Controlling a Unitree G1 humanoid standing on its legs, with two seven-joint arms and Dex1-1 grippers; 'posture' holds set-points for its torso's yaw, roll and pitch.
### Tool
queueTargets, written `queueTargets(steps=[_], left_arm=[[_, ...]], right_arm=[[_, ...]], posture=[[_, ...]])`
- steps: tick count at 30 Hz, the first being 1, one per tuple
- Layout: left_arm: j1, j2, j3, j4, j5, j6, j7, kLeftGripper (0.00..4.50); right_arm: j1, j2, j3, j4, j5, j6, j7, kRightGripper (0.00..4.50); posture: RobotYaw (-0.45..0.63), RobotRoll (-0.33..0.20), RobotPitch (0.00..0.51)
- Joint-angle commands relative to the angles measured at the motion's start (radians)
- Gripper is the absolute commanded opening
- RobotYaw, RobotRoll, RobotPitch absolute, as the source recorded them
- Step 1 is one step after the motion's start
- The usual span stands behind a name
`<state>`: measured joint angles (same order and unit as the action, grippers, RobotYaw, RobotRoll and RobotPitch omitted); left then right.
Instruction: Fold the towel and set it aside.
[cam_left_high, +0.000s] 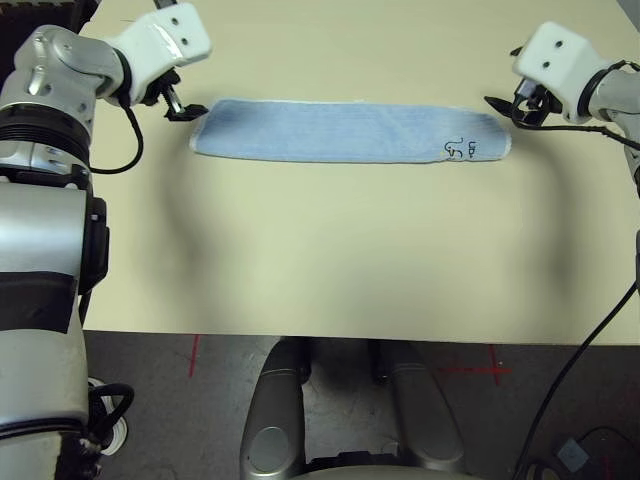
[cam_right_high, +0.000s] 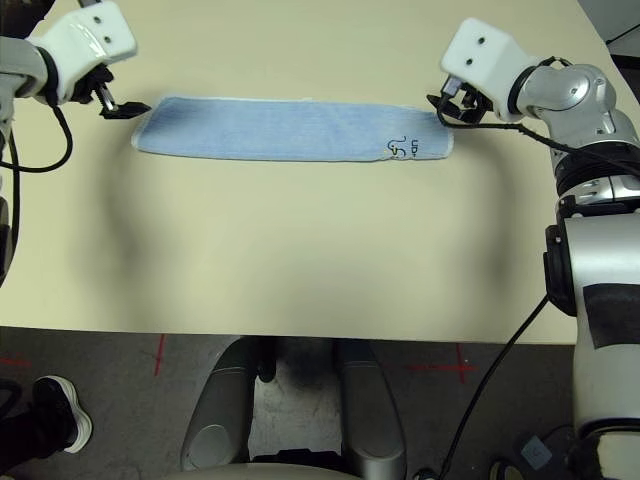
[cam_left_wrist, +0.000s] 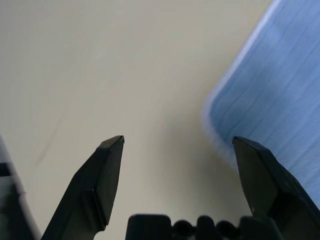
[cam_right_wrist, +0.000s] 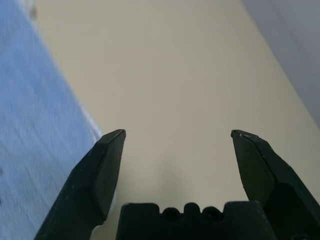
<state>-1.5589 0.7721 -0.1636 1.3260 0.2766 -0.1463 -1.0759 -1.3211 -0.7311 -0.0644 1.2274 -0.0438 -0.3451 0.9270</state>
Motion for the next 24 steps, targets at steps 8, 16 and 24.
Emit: queueTargets(steps=[8,16,24], left_arm=[[0.211,-0.052,0.213,-0.222,-0.335,0.206,-0.521,4.50],[0.332,-0.083,0.199,-0.299,-0.352,0.004,-0.531,4.50],[0.358,-0.076,0.188,-0.237,-0.333,-0.109,-0.476,4.50]], right_arm=[[0.243,0.051,-0.182,-0.324,0.354,0.538,0.283,4.47],[0.237,0.061,-0.202,-0.322,0.387,0.643,0.192,4.47],[0.224,-0.011,-0.276,-0.325,0.500,1.094,0.115,4.47]], posture=[[0.06,0.000,0.291],[0.06,0.000,0.291],[0.06,0.000,0.291]])
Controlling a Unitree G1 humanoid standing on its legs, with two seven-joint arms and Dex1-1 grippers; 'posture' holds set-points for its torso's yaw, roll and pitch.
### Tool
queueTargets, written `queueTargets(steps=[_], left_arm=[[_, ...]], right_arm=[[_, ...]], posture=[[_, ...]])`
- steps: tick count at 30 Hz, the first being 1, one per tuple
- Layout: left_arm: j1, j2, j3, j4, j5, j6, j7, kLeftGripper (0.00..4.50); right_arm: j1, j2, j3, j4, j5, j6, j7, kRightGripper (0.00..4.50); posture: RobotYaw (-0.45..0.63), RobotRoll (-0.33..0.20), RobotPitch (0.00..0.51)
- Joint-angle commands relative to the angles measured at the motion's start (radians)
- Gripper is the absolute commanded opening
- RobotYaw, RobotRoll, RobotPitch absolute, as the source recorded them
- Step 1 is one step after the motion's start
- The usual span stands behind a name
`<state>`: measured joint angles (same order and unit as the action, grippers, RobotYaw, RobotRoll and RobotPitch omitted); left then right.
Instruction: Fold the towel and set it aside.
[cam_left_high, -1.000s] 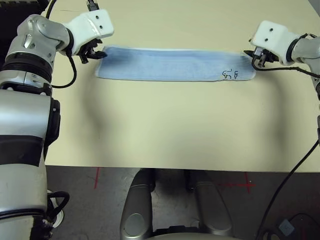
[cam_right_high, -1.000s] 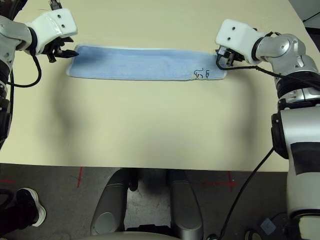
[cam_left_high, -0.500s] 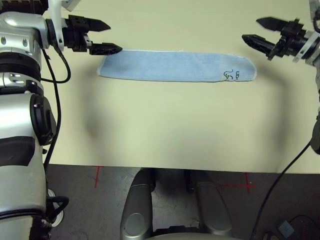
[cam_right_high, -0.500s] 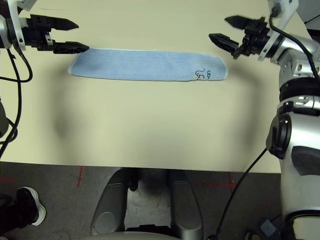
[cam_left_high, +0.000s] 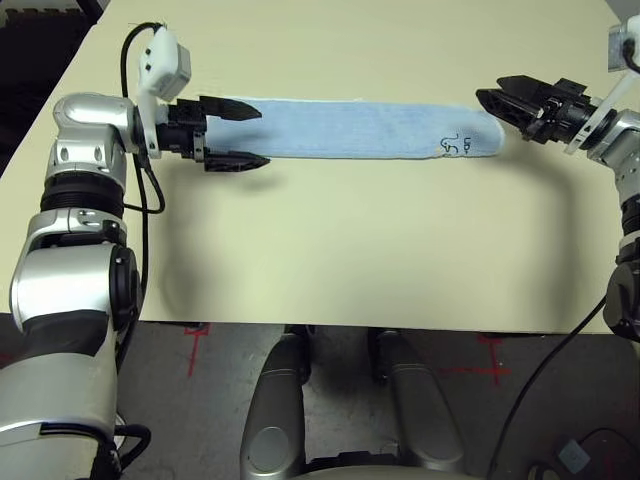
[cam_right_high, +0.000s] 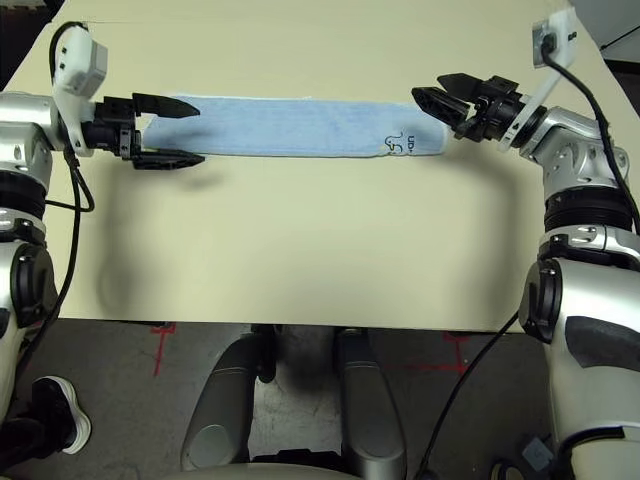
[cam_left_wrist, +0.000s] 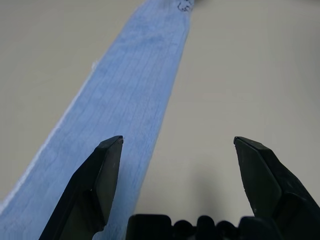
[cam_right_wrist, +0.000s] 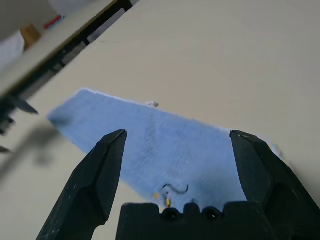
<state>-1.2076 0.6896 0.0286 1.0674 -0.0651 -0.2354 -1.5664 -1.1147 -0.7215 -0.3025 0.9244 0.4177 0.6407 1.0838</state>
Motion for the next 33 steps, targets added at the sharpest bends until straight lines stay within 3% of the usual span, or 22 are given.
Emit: queueTargets(steps=[1,11,19,26,33], left_arm=[[0.004,0.006,-0.005,0.027,0.009,-0.023,0.019,4.50],[-0.021,-0.011,-0.009,0.038,0.006,-0.017,0.032,4.50],[0.004,-0.011,0.000,0.011,-0.010,-0.039,0.026,4.50],[0.027,-0.009,0.003,-0.010,-0.021,-0.049,0.034,4.50],[0.029,-0.014,0.003,-0.013,-0.024,-0.047,0.046,4.50]], right_arm=[[0.028,-0.025,-0.046,-0.040,0.046,0.138,-0.055,4.47],[0.115,-0.037,-0.079,-0.205,0.123,0.343,-0.121,4.47],[0.265,-0.024,-0.263,-0.372,0.254,0.547,-0.287,4.47],[0.402,0.095,-0.423,-0.565,0.360,0.603,-0.472,4.47],[0.404,0.235,-0.442,-0.627,0.392,0.547,-0.636,4.47]], posture=[[0.06,0.000,0.291],[0.05,0.000,0.291],[0.04,0.000,0.310],[0.02,0.000,0.344],[0.03,0.000,0.353]])
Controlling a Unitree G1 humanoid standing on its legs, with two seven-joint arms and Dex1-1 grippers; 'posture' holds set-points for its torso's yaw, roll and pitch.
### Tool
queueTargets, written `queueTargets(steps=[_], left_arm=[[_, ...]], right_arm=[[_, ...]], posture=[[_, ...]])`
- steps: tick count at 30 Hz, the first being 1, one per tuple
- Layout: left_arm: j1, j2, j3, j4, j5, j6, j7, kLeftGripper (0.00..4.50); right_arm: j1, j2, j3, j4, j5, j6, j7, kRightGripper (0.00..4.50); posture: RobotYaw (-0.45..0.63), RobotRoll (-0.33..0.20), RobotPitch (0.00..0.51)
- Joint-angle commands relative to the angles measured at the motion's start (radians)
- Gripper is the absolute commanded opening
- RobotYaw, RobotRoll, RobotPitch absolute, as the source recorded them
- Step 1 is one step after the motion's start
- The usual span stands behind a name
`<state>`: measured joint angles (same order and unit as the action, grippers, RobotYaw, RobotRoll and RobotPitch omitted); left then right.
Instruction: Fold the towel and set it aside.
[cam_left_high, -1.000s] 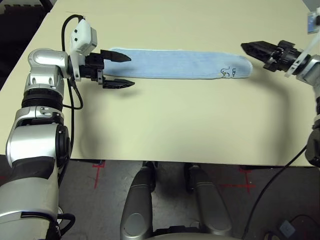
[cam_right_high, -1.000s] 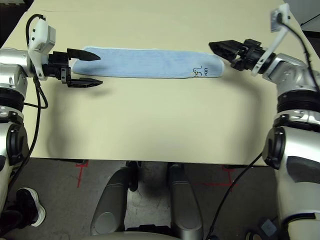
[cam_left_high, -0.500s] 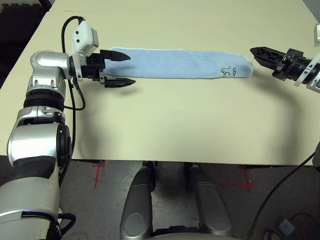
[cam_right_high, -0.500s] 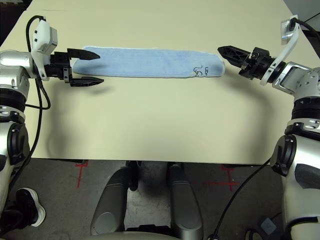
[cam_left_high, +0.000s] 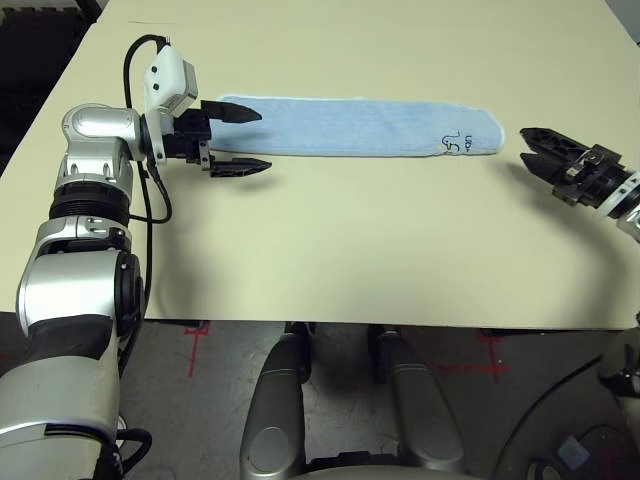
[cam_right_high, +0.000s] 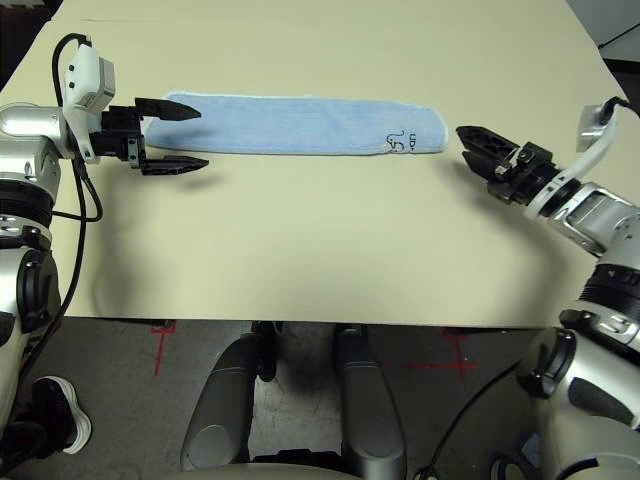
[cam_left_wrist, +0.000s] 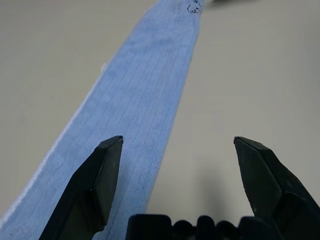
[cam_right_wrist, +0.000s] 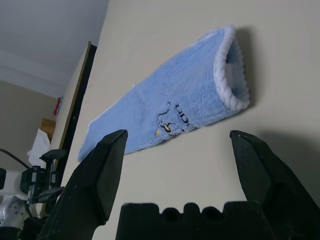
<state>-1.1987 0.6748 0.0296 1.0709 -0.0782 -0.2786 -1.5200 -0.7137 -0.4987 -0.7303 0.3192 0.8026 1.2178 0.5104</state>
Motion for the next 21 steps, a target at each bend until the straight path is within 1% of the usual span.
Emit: queueTargets(steps=[1,6,10,17,21], left_arm=[[0.021,0.000,0.003,-0.018,-0.011,-0.003,0.000,4.50],[0.025,-0.001,0.003,-0.025,-0.014,-0.001,0.005,4.50],[0.025,0.001,0.003,-0.034,-0.015,0.003,0.004,4.50],[0.025,0.014,-0.002,-0.041,-0.009,0.008,-0.004,4.50],[0.029,0.019,-0.005,-0.046,-0.008,0.015,-0.014,4.50]], right_arm=[[-0.002,0.021,-0.008,-0.016,0.000,-0.049,-0.085,4.47],[-0.050,0.079,0.021,0.058,-0.036,-0.193,-0.177,4.47],[-0.076,0.090,0.040,0.119,-0.041,-0.258,-0.197,4.47],[-0.083,0.094,0.066,0.143,-0.027,-0.283,-0.221,4.47],[-0.055,0.079,0.053,0.095,0.005,-0.236,-0.244,4.47]], posture=[[0.03,0.000,0.353],[0.04,0.000,0.349],[0.05,0.000,0.343],[0.05,0.000,0.339],[0.06,0.000,0.337]])
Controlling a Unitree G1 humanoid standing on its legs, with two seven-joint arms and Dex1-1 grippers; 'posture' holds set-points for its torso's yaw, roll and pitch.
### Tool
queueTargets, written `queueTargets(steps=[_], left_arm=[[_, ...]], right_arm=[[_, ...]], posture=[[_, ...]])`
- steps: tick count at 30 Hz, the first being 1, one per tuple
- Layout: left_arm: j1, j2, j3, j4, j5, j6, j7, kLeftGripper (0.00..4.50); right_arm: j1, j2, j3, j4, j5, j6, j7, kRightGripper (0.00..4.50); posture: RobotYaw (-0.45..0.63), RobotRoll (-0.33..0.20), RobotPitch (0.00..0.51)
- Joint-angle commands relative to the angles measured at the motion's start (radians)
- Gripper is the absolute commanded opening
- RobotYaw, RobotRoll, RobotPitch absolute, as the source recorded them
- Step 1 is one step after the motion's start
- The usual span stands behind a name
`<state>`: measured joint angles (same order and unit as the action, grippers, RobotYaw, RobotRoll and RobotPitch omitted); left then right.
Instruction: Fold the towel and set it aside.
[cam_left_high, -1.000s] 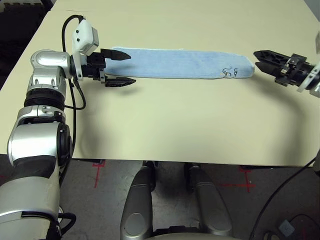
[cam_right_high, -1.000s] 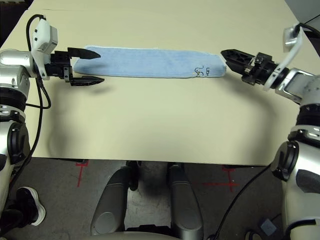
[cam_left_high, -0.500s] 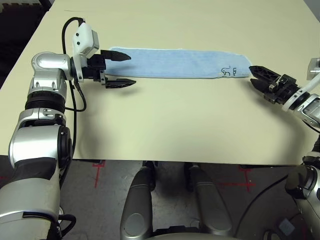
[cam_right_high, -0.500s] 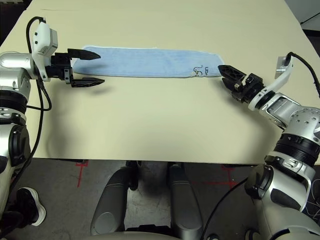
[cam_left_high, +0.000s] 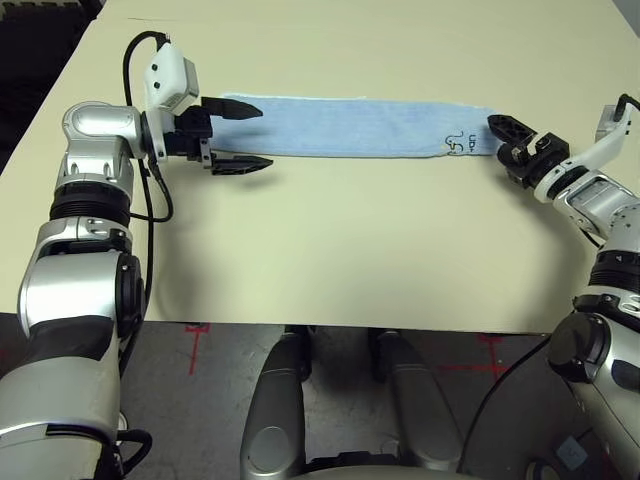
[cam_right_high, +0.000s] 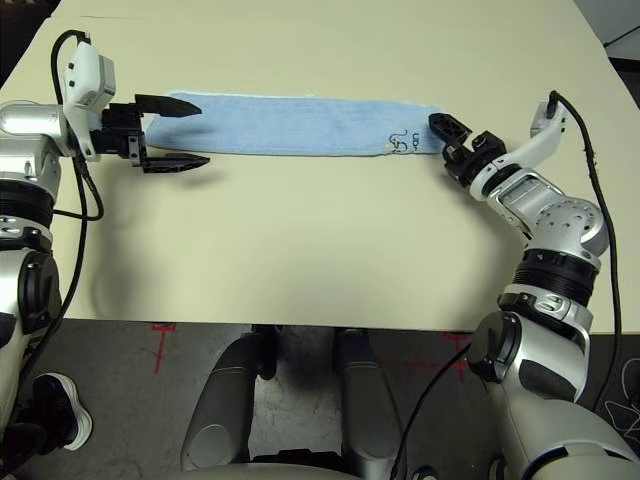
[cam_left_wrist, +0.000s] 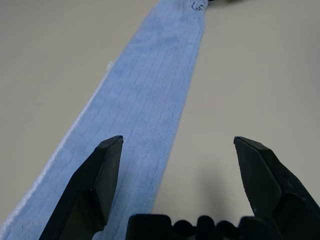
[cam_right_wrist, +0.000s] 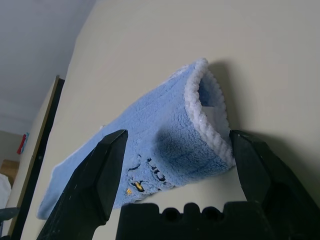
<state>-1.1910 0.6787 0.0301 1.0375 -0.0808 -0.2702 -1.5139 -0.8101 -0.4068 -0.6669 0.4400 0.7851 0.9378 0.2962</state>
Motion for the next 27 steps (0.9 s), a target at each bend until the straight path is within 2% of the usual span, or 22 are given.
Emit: queueTargets(steps=[1,9,13,17,21,27], left_arm=[[0.022,0.016,-0.006,-0.014,-0.006,0.008,-0.023,4.50],[0.030,0.010,-0.006,-0.029,-0.013,0.023,-0.038,4.50],[0.031,0.000,-0.008,-0.034,-0.014,0.028,-0.041,4.50],[0.028,-0.004,-0.008,-0.039,-0.016,0.034,-0.043,4.50],[0.030,-0.002,-0.008,-0.051,-0.020,0.043,-0.049,4.50],[0.033,0.001,-0.009,-0.060,-0.021,0.052,-0.050,4.50]], right_arm=[[0.055,-0.020,-0.021,-0.056,0.045,0.075,-0.039,4.47],[0.144,-0.067,-0.174,-0.260,0.290,0.325,-0.158,4.47],[0.165,-0.056,-0.221,-0.276,0.377,0.391,-0.253,4.47],[0.177,-0.039,-0.213,-0.255,0.407,0.392,-0.301,4.47],[0.172,-0.015,-0.184,-0.198,0.372,0.341,-0.331,4.47],[0.124,-0.006,-0.099,-0.076,0.302,0.219,-0.288,4.47]], posture=[[0.06,0.000,0.337],[0.04,0.000,0.338],[0.03,0.000,0.339],[0.04,0.000,0.339],[0.05,0.000,0.340],[0.05,0.000,0.338]])
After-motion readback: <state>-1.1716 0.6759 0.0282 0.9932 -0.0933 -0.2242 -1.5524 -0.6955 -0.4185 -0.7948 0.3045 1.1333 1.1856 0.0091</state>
